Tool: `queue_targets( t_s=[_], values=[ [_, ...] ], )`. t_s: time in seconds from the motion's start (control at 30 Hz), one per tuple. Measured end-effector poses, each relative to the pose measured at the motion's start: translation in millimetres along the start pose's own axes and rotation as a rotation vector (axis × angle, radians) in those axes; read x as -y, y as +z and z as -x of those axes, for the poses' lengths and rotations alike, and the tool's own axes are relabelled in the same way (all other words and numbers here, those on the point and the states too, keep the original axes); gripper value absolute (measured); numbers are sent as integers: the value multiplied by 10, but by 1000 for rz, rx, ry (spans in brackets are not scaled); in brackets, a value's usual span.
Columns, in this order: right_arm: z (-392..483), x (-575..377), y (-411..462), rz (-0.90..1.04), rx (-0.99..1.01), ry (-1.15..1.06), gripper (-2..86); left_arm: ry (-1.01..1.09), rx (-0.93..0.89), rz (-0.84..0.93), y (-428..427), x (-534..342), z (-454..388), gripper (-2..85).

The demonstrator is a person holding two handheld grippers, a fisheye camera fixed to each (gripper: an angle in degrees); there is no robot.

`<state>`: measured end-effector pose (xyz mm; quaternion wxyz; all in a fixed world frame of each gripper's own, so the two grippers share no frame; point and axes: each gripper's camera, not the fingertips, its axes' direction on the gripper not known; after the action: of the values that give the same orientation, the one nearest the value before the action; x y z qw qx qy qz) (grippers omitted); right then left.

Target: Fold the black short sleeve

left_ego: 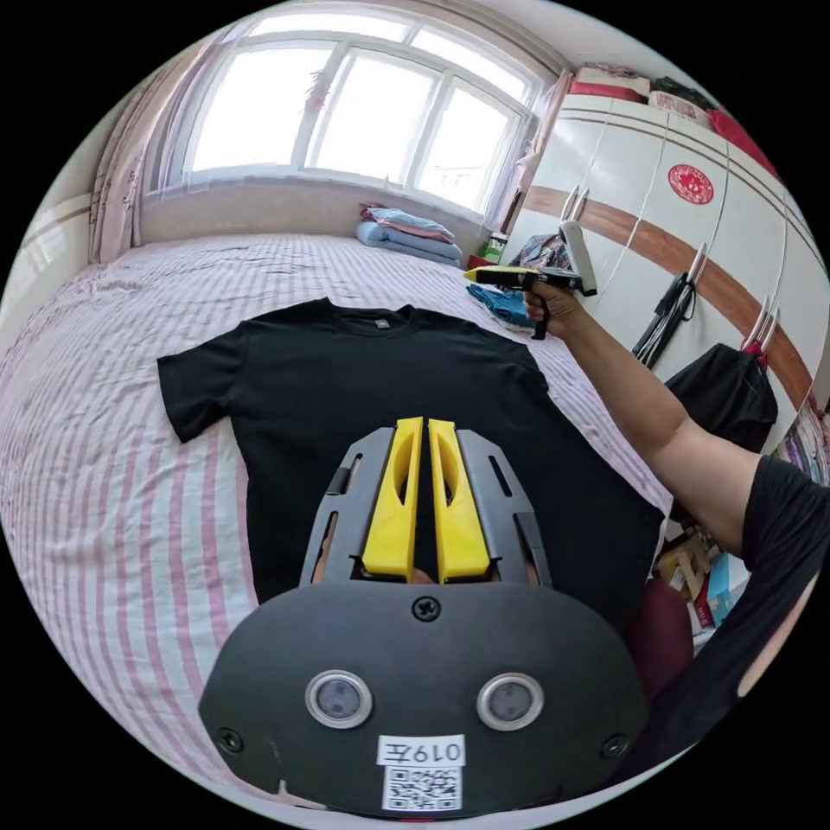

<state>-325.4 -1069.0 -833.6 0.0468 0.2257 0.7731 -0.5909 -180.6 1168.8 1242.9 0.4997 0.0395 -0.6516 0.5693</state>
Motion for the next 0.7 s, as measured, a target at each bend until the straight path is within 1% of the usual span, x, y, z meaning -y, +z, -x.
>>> queue_targets(
  t_s=[0.07, 0.13, 0.17, 0.23, 0.3, 0.47, 0.6, 0.7],
  values=[
    [177, 360, 303, 79, 4, -15, -9, 3, -21, -30, -197, -113, 126, 14],
    [411, 747, 814, 223, -20, -15, -9, 1, 6, -62, -390, -213, 199, 14],
    [457, 813, 929, 247, -23, -5, -9, 1, 14, -86, -519, -300, 256, 13],
    [555, 990, 1341, 352, -39, 63, -10, -6, 11, -101, -678, -429, 370, 14],
    [569, 1042, 1542, 403, -37, 116, -10, -40, -4, -105, -806, -535, 520, 14],
    [593, 1025, 1777, 411, -13, 221, -10, -100, -105, -164, -1173, -816, 844, 15],
    [689, 915, 2023, 459, -30, 288, -10, -108, -91, -168, -1338, -998, 953, 15],
    [725, 862, 2039, 450, -12, 331, -10, -123, -119, -158, -1422, -1145, 1045, 16]
  ],
)
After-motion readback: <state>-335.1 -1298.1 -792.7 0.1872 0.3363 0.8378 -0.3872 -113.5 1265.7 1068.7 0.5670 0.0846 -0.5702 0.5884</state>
